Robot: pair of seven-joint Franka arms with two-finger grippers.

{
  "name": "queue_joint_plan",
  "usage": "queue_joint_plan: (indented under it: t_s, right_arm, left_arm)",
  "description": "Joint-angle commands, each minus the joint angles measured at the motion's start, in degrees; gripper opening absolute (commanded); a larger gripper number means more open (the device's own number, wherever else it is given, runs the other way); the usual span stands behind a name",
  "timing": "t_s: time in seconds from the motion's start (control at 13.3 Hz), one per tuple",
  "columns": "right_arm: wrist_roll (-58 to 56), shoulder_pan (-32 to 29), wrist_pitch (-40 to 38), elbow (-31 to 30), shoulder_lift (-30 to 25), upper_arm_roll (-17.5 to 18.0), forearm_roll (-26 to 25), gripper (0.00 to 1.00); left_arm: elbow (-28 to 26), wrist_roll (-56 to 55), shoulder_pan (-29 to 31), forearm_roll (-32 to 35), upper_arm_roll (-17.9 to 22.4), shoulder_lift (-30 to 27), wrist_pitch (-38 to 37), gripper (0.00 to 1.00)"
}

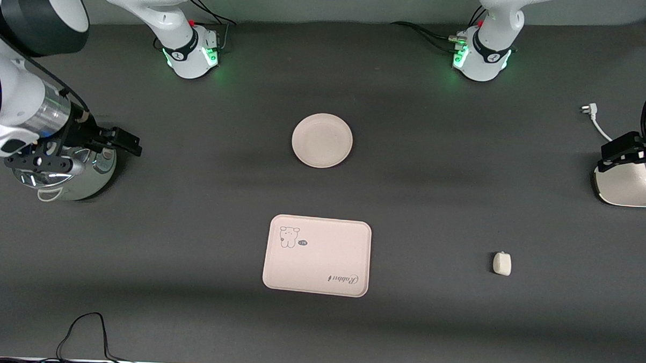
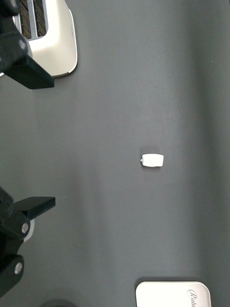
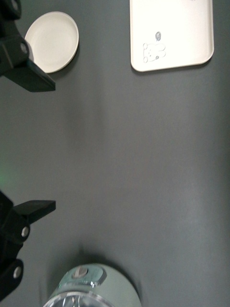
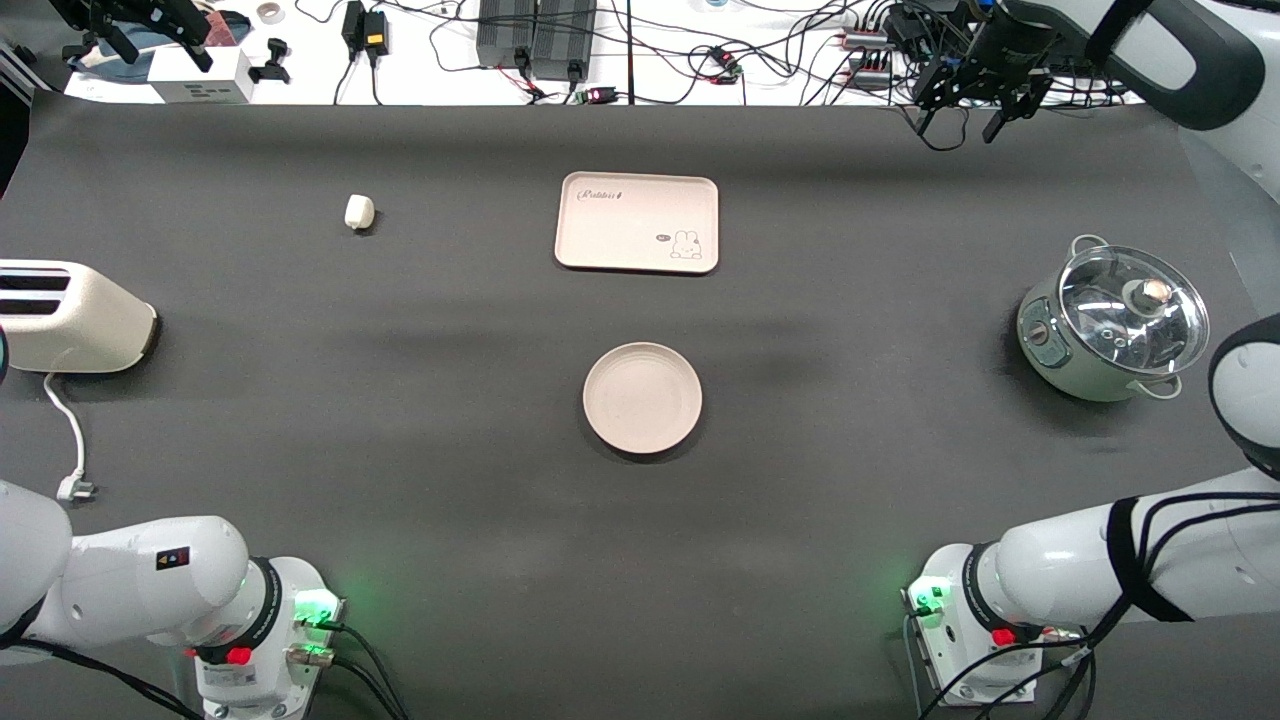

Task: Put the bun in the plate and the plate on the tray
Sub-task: 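Reach the left gripper to the white bun and grasp it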

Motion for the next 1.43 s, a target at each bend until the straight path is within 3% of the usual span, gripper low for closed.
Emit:
queue_joint_plan:
  t_s: [0.0, 0.23, 0.38, 0.53, 0.83, 1.13, 1.36]
  right_arm:
    - [-1.0, 4.4, -1.9, -0.6, -1.3, -4.1, -2.5, 1.0]
    - [-0.8, 3.3, -5.1, 2.6, -1.1, -4.0, -2.5, 1.0]
    - [-1.0, -0.3, -5.6, 3.1, -1.1, -2.8, -1.8, 1.0]
    - [-0.9, -0.9, -5.9, 3.1, -1.1, -1.2, -1.7, 1.0]
    - [-0.8, -0.4, -6.1, 3.2, -0.6, -1.4, -1.7, 1.0]
    - [0.2, -0.4, -6.1, 6.3, 3.1, -0.9, -1.1, 1.0]
    - [1.6, -0.3, -6.0, 8.4, 5.8, -0.7, -0.3, 1.0]
  left_arm:
    - [1.7, 0.8, -0.4, 0.5, -0.2, 0.7, -1.5, 1.0]
    - [1.5, 0.1, -0.8, 0.5, -0.2, 2.7, -0.1, 1.0]
    - [1.1, 0.2, -2.4, 0.9, -0.3, 8.4, 4.5, 1.0]
    - [0.8, -0.1, -3.9, 1.1, -0.3, 15.0, 11.9, 1.0]
    - [-3.2, -0.1, -4.0, 3.6, -0.2, 26.4, 32.5, 1.0]
    - [-4.7, -4.9, -5.0, 8.3, 0.1, 34.6, 40.3, 1.0]
    - [-8.1, -7.2, -5.0, 8.5, 0.1, 36.7, 46.2, 0.96]
